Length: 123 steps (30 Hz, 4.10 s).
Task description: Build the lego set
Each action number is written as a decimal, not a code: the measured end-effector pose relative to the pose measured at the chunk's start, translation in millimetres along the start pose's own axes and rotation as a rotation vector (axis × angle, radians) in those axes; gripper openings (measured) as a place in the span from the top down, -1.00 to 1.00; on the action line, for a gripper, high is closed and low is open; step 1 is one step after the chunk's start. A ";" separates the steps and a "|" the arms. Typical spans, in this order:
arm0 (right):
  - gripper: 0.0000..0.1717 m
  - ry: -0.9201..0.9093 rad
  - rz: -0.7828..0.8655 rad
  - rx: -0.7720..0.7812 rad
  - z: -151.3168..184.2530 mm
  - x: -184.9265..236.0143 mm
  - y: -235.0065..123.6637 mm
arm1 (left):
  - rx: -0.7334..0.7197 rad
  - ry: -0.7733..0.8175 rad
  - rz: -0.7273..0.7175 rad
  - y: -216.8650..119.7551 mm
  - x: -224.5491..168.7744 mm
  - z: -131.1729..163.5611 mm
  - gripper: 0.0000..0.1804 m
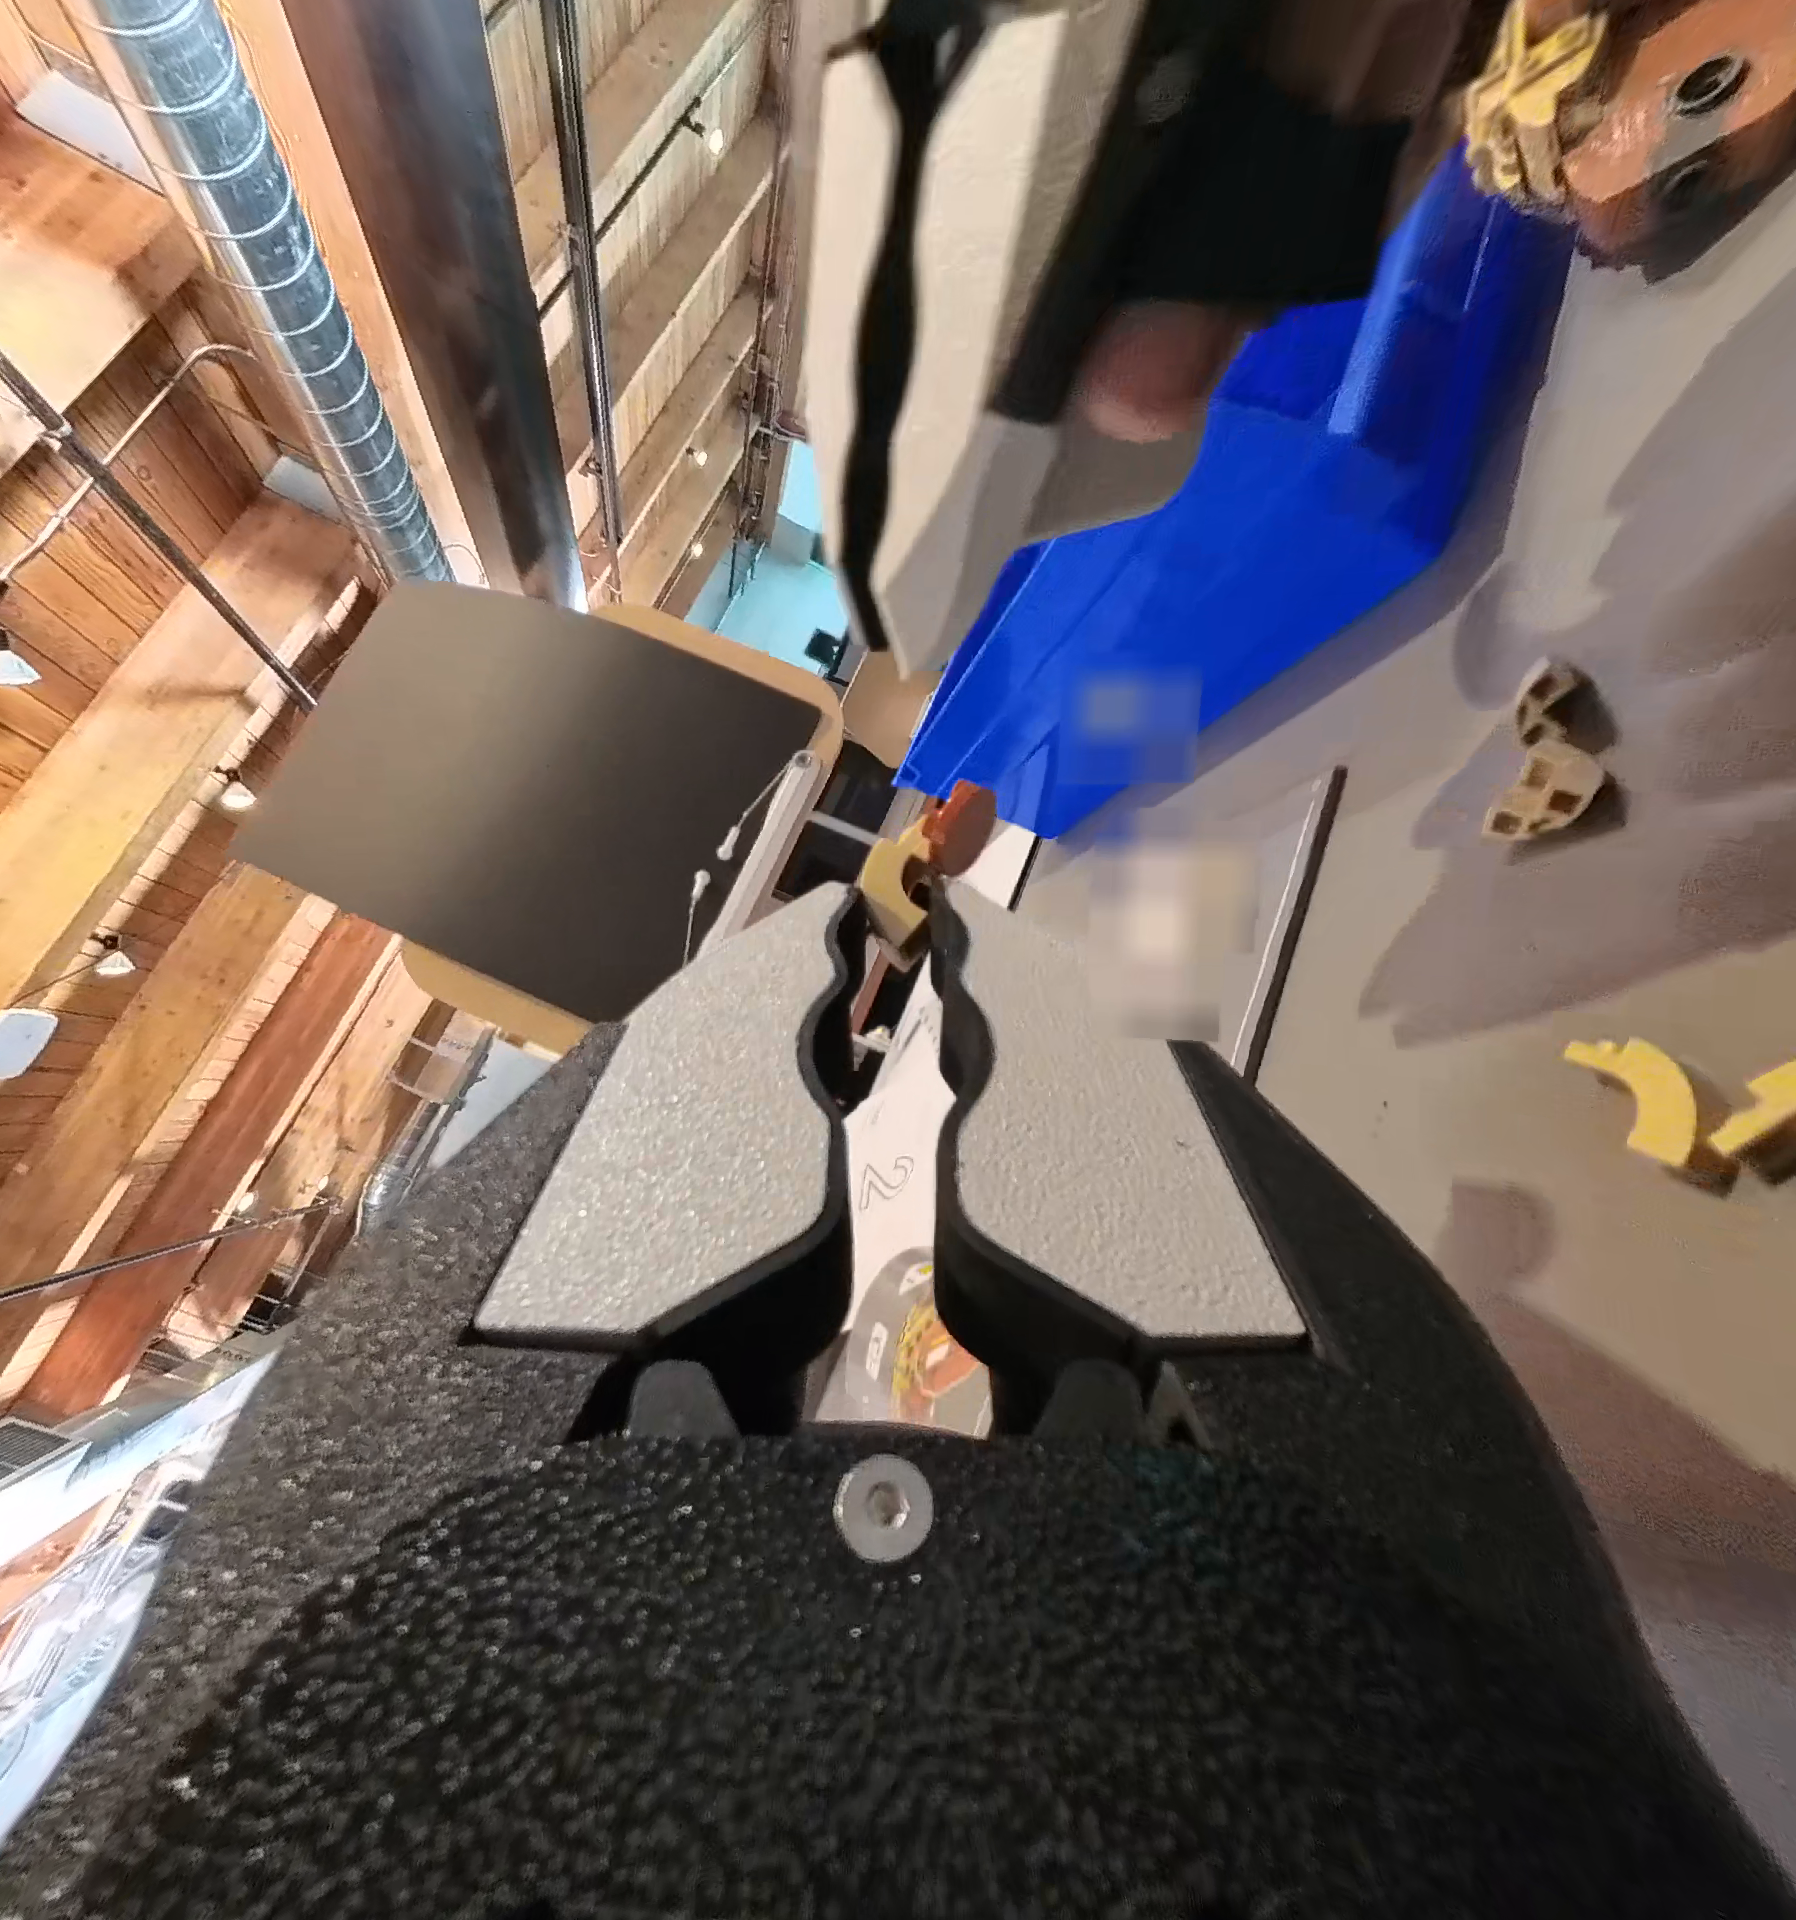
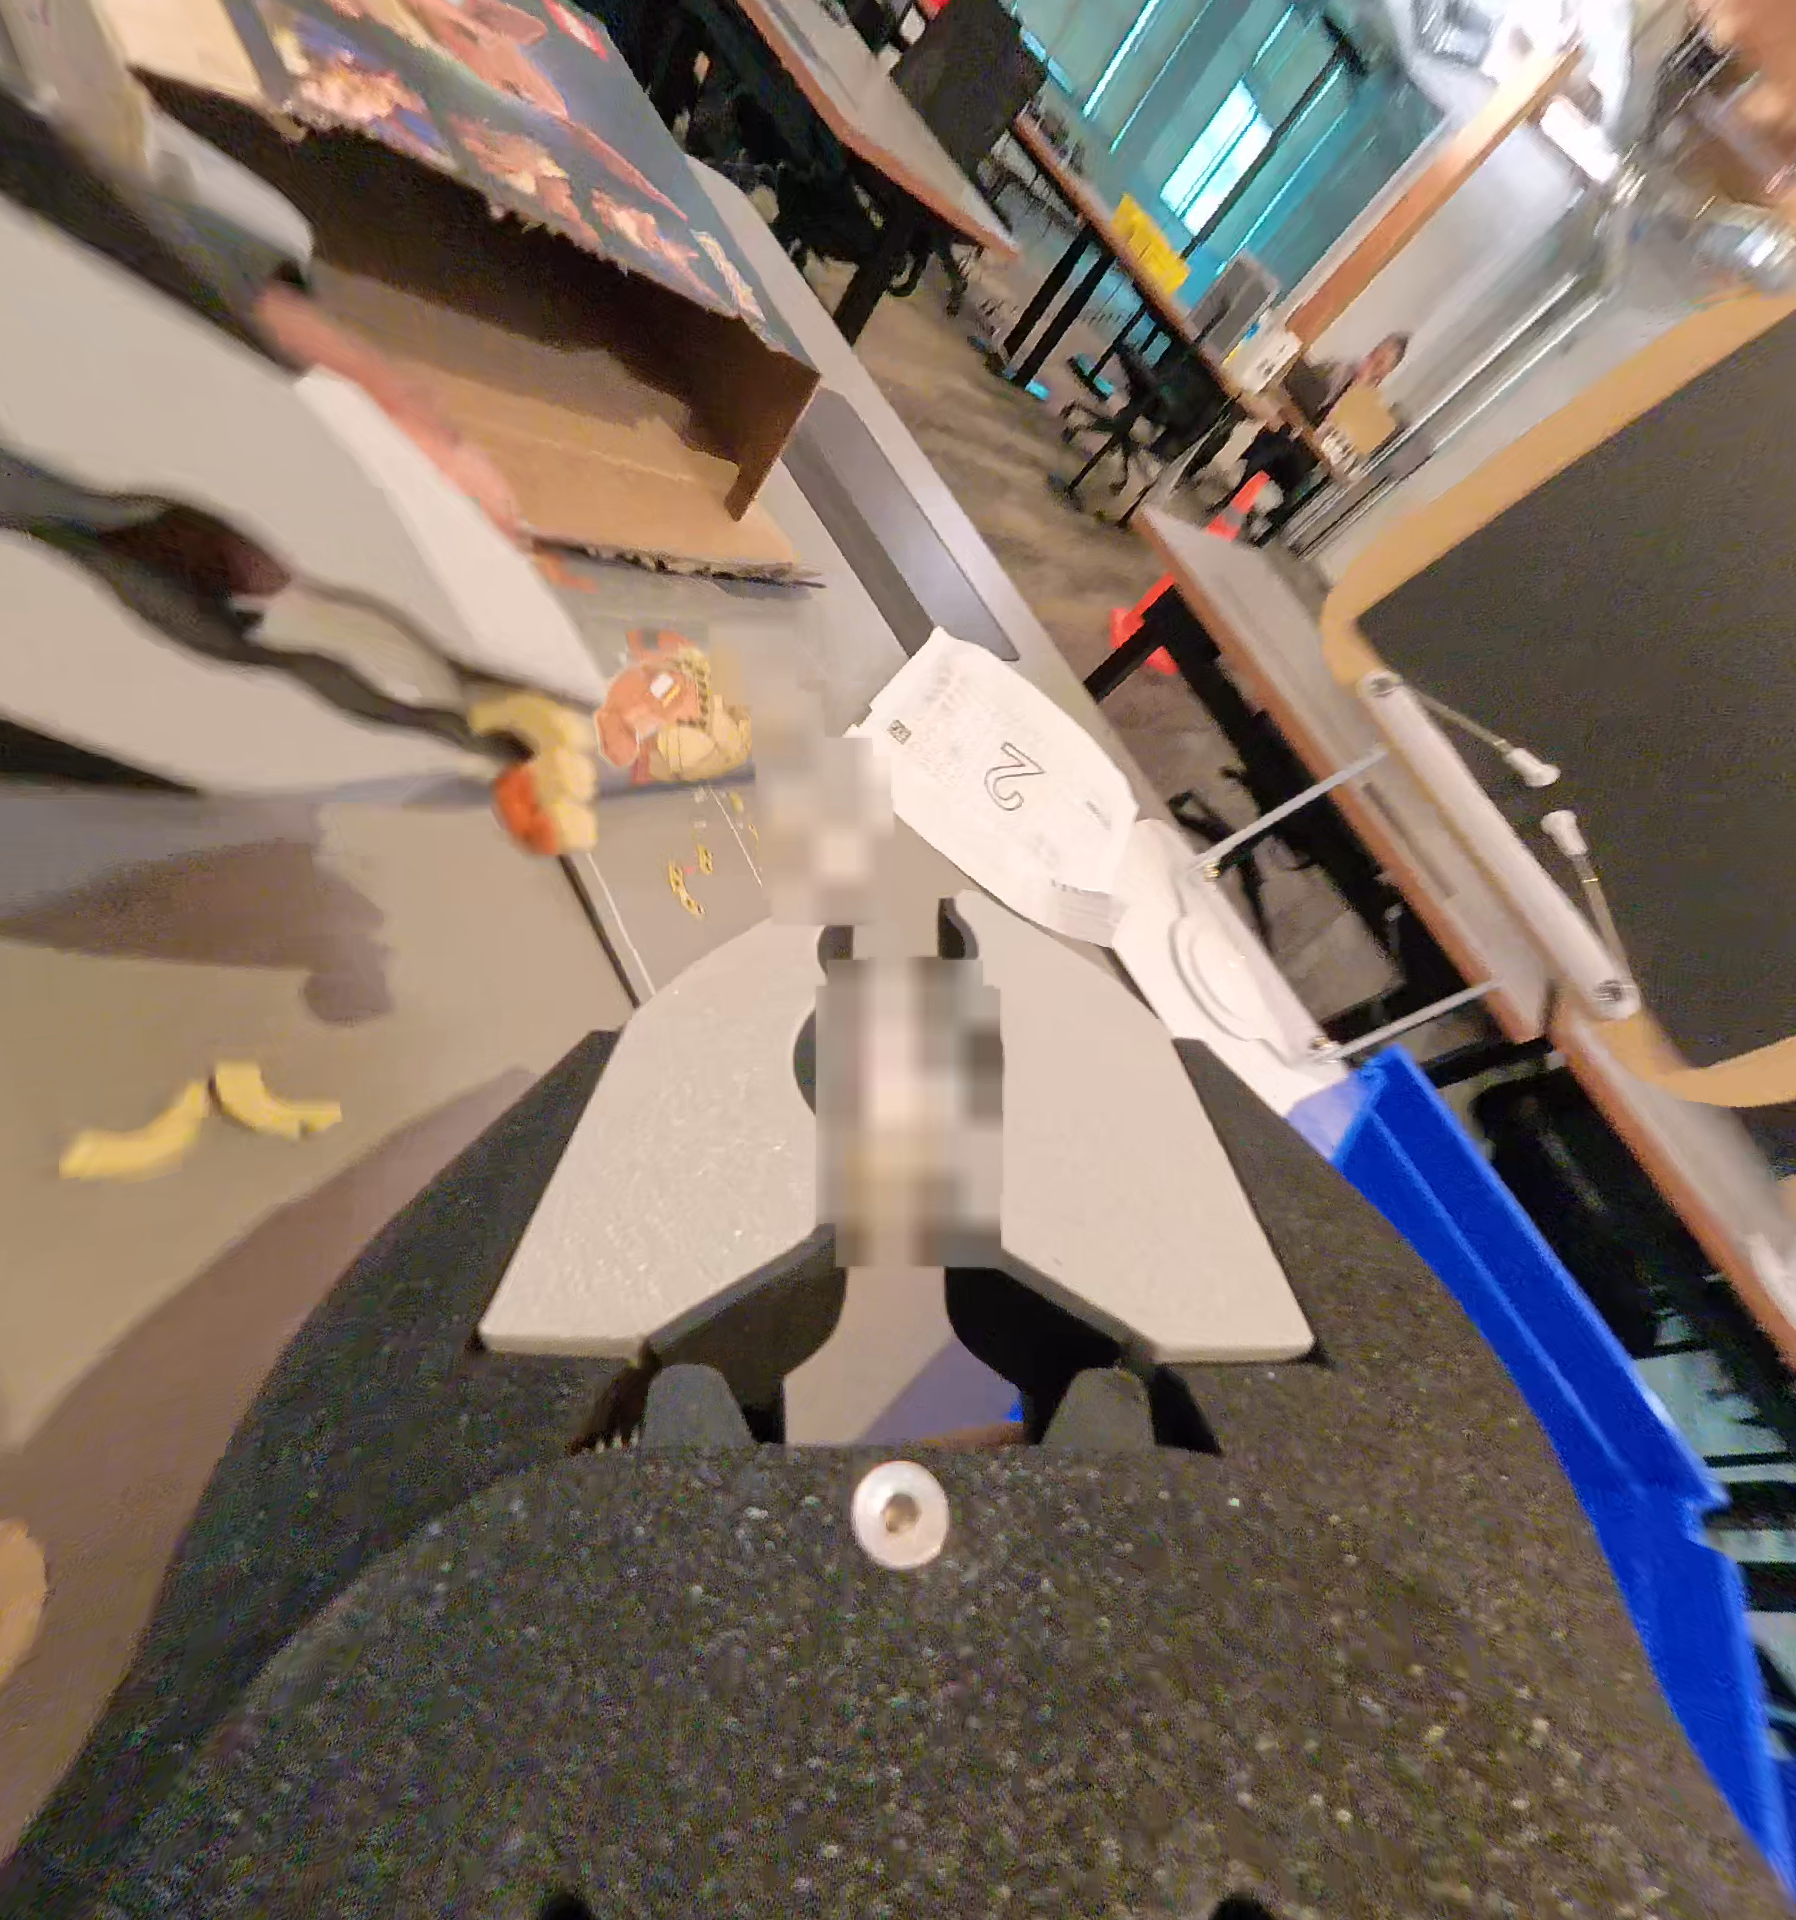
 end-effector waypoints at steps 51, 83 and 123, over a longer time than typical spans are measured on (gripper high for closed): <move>0.92 -0.732 0.610 -0.366 -64.1 16.5 -52.3 | -0.089 -0.217 -0.237 5.6 43.5 -84.5 0.89; 0.92 -0.936 0.585 -0.403 -53.7 22.1 -89.1 | -0.008 -0.107 -0.124 11.9 20.9 -106.3 0.90; 0.92 -0.880 0.378 -0.269 4.6 48.9 -99.2 | 0.147 -0.028 0.747 -43.8 -79.7 -48.0 0.58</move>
Point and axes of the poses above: each gripper's, where its closed fingertips meet, y out along the fingers, z out of its underside, x = y × z across the jaws, the point moved 2 cm from there along -y, back along the fingers, and after that the axes turned 10 degrees about -x, right-handed, at the moved point
